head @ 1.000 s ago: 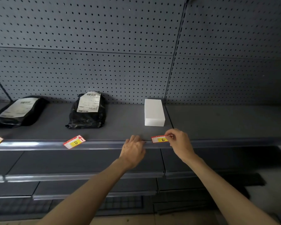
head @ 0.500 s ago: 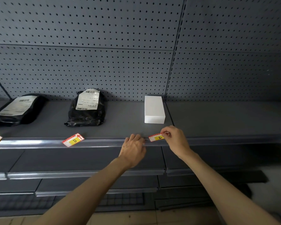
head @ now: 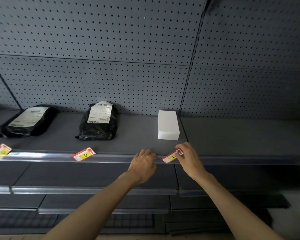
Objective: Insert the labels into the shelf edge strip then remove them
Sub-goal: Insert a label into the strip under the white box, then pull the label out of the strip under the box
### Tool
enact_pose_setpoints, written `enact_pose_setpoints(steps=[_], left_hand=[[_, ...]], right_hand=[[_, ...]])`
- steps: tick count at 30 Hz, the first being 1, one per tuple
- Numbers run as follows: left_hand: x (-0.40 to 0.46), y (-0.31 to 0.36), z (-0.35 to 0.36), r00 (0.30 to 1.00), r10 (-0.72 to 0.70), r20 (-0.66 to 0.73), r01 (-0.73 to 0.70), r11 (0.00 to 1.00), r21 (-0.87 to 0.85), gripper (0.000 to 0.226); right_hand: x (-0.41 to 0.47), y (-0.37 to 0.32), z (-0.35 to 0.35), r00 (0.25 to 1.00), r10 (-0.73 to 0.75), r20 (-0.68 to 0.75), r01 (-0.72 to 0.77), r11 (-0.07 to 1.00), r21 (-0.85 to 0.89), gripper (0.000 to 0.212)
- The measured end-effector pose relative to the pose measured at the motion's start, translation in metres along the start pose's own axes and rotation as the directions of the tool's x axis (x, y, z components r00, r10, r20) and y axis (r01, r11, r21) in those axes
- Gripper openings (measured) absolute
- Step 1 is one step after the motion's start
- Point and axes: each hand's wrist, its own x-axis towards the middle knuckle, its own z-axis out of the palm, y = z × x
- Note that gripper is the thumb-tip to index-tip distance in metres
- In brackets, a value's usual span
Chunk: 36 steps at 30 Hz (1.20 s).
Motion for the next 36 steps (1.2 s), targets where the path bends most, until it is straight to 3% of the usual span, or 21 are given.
enact_pose_setpoints(steps=[4, 10, 18, 28, 36], left_hand=[[-0.008, -0.012, -0.026, 0.997, -0.016, -0.079, 0.012, 0.999, -0.05, 0.028], [-0.049, -0.054, -0.085, 0.98, -0.096, -0.174, 0.092, 0.995, -0.032, 0.016], [-0.171, -0.167, -0.182, 0.939, -0.255, -0.23, 0.27, 0.962, 0.033, 0.027], [-0.358, -0.317, -0.309, 0.83, -0.412, -0.377, 0.479, 0.872, 0.102, 0.029], [-0.459, -0.424, -0.374, 0.754, -0.5, -0.427, 0.588, 0.803, 0.098, 0.033]], right_hand=[[-0.004, -0.014, -0.009, 0.996, -0.06, -0.061, 0.053, 0.993, -0.103, 0.017], [-0.001, -0.084, 0.004, 0.961, -0.278, -0.006, 0.268, 0.934, -0.236, 0.026], [-0.001, -0.251, 0.07, 0.889, -0.45, 0.09, 0.458, 0.858, -0.232, 0.041], [-0.033, -0.483, 0.17, 0.805, -0.578, 0.131, 0.591, 0.8, -0.1, 0.04], [-0.031, -0.631, 0.25, 0.732, -0.663, 0.157, 0.676, 0.735, -0.048, 0.045]])
